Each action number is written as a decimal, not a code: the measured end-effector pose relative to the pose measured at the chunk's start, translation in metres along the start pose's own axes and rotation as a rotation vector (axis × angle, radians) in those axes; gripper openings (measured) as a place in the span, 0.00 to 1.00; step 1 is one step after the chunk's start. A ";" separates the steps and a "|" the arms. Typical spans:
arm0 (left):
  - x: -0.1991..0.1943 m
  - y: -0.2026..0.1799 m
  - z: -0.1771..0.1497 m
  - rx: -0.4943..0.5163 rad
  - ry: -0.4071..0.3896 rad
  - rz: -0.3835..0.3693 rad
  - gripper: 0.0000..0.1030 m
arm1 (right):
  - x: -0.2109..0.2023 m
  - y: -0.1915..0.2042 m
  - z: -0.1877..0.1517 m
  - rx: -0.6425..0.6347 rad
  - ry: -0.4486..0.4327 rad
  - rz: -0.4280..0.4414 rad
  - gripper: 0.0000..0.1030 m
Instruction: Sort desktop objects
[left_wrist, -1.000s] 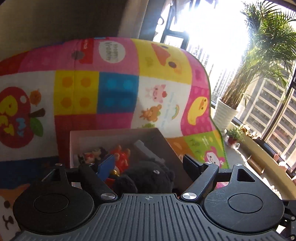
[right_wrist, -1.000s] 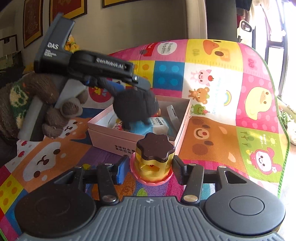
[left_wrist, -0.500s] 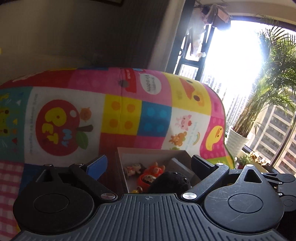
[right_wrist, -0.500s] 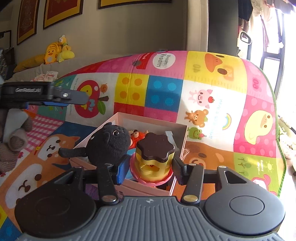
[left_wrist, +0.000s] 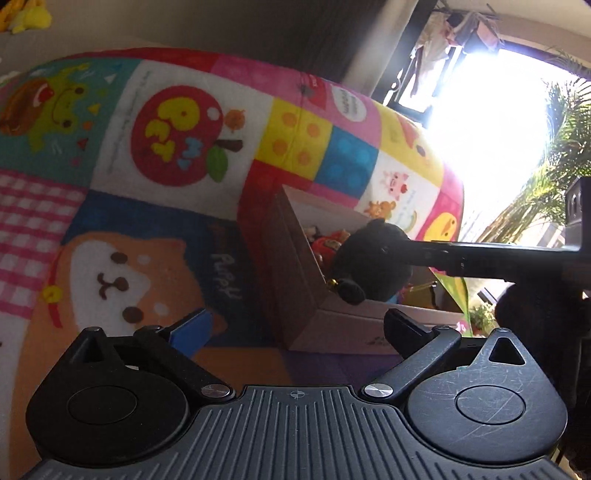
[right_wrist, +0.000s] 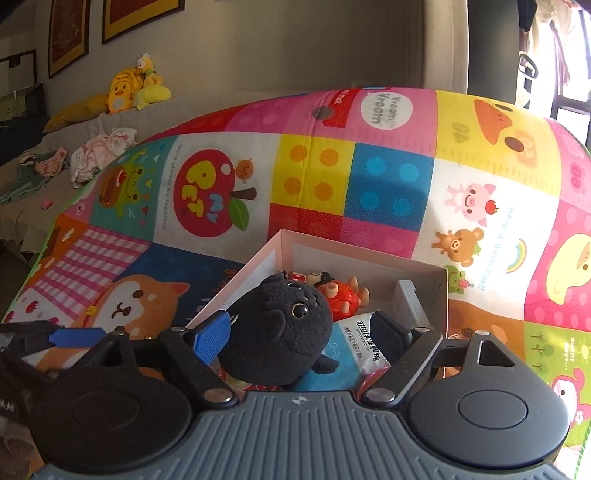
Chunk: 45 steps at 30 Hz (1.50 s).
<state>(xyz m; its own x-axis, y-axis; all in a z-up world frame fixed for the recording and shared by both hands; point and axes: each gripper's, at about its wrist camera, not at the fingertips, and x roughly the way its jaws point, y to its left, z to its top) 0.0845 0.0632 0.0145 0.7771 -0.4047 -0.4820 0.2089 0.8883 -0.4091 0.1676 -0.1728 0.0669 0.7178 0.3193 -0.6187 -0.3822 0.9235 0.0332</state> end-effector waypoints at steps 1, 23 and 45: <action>0.000 -0.001 -0.003 0.005 0.006 -0.008 0.99 | 0.007 -0.003 0.002 0.032 0.024 0.027 0.80; -0.002 -0.010 -0.011 0.039 0.013 -0.010 1.00 | 0.028 0.008 0.015 -0.021 0.143 0.119 0.62; 0.021 -0.027 -0.011 0.089 0.028 -0.028 1.00 | 0.077 0.017 0.057 -0.166 0.200 0.047 0.60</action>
<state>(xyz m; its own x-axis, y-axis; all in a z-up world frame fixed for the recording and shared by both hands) 0.0888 0.0282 0.0072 0.7537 -0.4342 -0.4934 0.2827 0.8919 -0.3530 0.2499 -0.1207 0.0641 0.5737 0.2977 -0.7630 -0.5150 0.8555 -0.0535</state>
